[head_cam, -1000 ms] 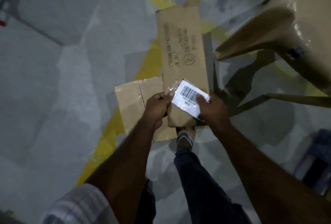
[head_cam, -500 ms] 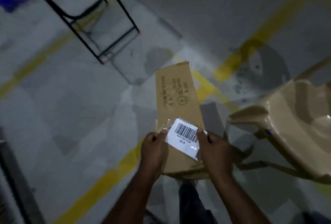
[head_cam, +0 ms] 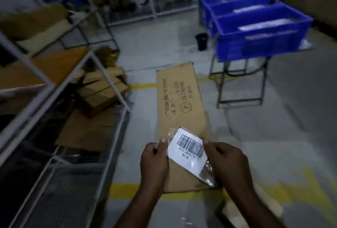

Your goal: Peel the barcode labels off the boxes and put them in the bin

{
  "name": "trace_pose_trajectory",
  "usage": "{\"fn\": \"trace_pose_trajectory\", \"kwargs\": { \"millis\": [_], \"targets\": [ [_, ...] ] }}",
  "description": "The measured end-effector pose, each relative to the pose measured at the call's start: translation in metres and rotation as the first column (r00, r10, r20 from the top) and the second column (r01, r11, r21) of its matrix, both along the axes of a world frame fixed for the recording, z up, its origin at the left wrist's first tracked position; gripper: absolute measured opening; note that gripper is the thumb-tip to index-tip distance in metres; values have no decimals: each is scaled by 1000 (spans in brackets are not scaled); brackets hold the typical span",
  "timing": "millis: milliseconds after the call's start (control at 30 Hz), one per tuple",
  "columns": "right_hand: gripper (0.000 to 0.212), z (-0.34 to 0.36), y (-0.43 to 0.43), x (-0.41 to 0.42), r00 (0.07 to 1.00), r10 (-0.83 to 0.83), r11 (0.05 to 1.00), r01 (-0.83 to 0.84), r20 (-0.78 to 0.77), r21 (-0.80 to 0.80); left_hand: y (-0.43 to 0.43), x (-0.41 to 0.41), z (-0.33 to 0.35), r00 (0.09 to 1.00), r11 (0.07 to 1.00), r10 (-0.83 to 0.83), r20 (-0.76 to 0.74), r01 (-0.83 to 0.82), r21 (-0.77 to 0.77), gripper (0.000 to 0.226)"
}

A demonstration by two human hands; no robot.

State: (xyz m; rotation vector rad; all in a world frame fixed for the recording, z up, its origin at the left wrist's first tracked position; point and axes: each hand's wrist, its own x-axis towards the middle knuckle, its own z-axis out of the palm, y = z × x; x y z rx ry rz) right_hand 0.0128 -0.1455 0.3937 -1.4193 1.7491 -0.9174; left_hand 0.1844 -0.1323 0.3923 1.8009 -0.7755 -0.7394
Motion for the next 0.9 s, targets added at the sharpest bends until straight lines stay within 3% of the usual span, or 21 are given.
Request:
{"fn": "trace_pose_trajectory", "kwargs": {
  "millis": [133, 233, 400, 533, 800, 900],
  "targets": [
    [59, 41, 14, 98, 942, 318, 947, -322, -103, -20, 55, 112, 36, 988, 986, 151, -21, -152, -65, 47],
    [64, 61, 32, 168, 886, 449, 886, -458, -116, -69, 101, 174, 60, 960, 953, 279, -12, -278, -117, 37],
    [55, 89, 55, 254, 775, 625, 766, -632, -94, -119, 164, 237, 89, 902, 891, 432, 17, -424, -159, 37],
    [53, 111, 68, 300, 689, 716, 668, -723, -113, -179, 193, 258, 115, 820, 799, 572, 37, -546, -252, 34],
    [57, 152, 78, 374, 492, 867, 450, -842, -83, -296, 229, 290, 156, 649, 630, 760, 35, -722, -286, 31],
    [60, 163, 79, 402, 432, 901, 393, -854, -44, -340, 236, 299, 174, 559, 563, 822, 108, -769, -303, 31]
  ]
}}
